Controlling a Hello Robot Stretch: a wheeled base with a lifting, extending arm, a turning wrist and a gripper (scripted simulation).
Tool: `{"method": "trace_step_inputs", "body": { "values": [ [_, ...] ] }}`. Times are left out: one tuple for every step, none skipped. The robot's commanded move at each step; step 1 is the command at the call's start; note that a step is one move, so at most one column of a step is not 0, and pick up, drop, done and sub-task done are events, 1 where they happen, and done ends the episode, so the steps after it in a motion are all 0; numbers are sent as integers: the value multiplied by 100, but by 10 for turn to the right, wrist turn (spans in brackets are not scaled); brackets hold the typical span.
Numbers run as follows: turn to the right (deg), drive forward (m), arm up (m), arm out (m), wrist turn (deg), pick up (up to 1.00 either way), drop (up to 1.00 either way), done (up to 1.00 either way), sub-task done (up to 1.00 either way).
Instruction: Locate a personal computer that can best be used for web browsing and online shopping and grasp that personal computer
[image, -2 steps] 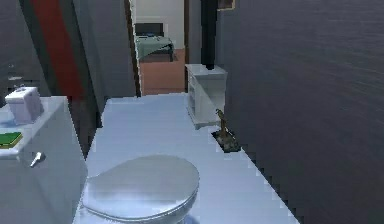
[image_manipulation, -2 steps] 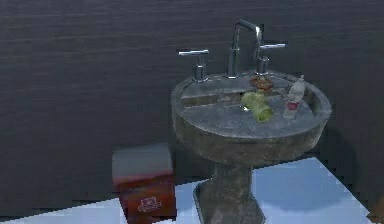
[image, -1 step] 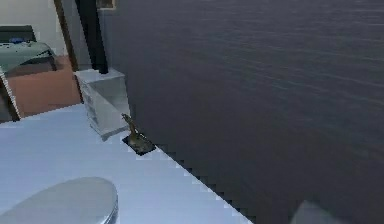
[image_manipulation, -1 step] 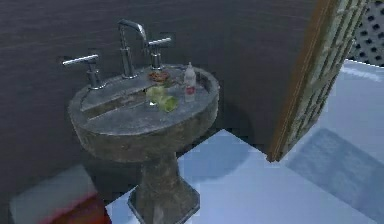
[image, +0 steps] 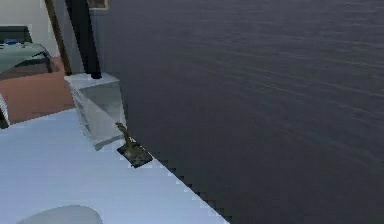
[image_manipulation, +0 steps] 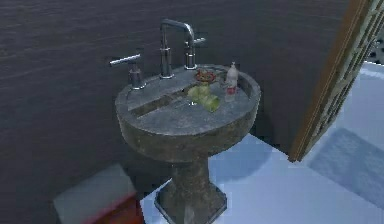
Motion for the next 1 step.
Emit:
{"method": "trace_step_inputs", "body": {
  "values": [
    [0, 80, 0, 0, 0, 0, 0, 0, 0]
  ]
}}
